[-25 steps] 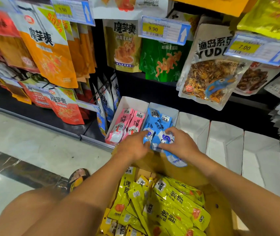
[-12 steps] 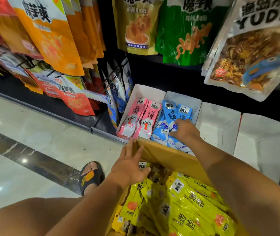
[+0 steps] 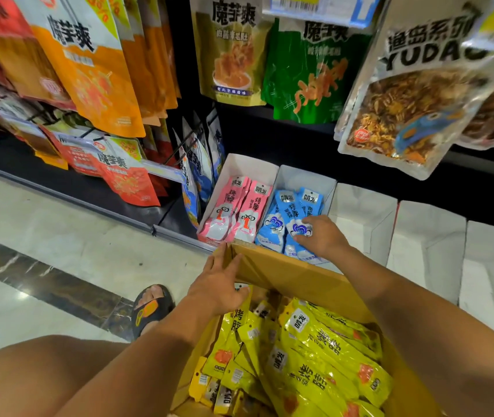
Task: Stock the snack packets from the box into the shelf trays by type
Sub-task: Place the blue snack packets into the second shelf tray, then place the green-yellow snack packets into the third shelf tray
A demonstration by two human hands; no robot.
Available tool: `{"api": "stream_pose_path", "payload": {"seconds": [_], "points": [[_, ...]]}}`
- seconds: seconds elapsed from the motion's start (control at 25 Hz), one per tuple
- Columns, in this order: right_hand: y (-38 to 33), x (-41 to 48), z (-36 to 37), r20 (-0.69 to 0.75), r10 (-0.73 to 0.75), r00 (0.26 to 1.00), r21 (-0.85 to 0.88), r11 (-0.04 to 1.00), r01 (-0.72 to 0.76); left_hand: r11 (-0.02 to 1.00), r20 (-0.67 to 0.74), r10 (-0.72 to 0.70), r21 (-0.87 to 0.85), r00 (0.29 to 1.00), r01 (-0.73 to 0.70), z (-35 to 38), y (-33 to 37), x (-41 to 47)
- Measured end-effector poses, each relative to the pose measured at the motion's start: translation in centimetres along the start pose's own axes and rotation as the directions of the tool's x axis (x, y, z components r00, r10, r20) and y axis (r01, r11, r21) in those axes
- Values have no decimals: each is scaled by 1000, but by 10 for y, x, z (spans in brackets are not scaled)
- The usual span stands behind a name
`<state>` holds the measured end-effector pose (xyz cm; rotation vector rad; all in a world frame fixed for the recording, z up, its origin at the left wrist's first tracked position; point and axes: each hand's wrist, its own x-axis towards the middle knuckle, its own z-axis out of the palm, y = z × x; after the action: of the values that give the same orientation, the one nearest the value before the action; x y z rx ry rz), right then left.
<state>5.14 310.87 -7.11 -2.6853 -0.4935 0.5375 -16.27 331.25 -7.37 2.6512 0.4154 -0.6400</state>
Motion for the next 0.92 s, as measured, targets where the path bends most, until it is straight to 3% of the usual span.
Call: {"api": "stream_pose_path", "payload": {"seconds": [0.4,0.52,0.8,0.92], "points": [[17,-155,-22,0,-42,999,71,997,41,929,-8,190,326,982,-177,10,-4,-82],[33,-200,-1,39,-30,999,39,999,28,942,-22,193,285,981,-179,24,-3,-117],[78,-266,91,244,78,967,34,995,-89,979,87,141,134,986,-152,107,20,-173],[94,-280,119,311,112,944,8,993,-121,976,79,124,170,989,-136,127,20,-182]]}}
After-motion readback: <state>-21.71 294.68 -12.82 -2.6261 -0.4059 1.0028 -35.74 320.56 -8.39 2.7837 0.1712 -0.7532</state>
